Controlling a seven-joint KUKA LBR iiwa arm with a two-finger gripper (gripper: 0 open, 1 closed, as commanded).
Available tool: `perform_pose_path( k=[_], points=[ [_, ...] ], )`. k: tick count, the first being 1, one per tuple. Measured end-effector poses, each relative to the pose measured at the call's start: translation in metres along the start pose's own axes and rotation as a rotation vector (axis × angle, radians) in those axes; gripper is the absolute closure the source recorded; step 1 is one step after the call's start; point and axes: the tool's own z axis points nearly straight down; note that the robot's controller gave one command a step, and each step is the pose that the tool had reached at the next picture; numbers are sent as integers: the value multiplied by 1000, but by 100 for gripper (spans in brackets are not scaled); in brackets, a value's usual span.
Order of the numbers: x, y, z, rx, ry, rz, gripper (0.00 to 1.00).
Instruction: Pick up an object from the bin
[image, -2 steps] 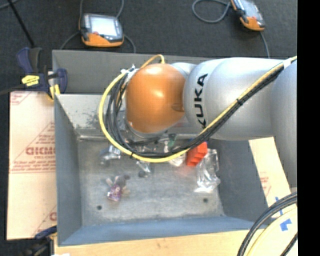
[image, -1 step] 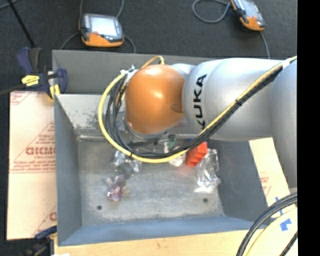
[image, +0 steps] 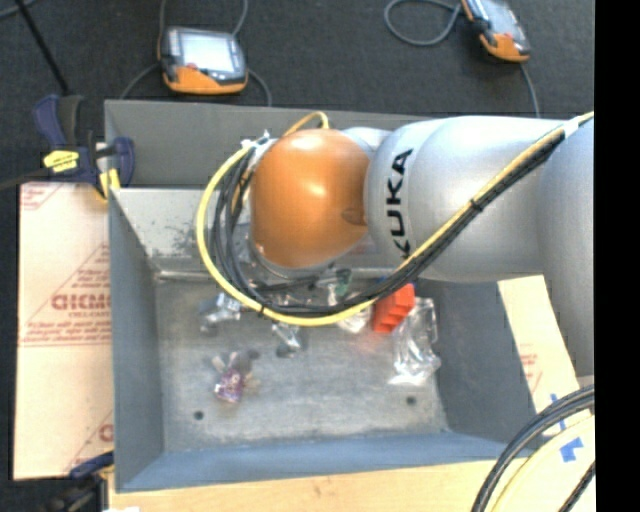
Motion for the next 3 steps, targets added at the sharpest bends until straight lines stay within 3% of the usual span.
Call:
perform_pose_path(
  k=[1, 2, 3],
  points=[
    [67, 66, 79, -5, 5, -303, 0],
    [48, 7, 94, 0, 4, -739, 0],
    [22, -6, 94, 2, 2, -713, 0]
  ],
)
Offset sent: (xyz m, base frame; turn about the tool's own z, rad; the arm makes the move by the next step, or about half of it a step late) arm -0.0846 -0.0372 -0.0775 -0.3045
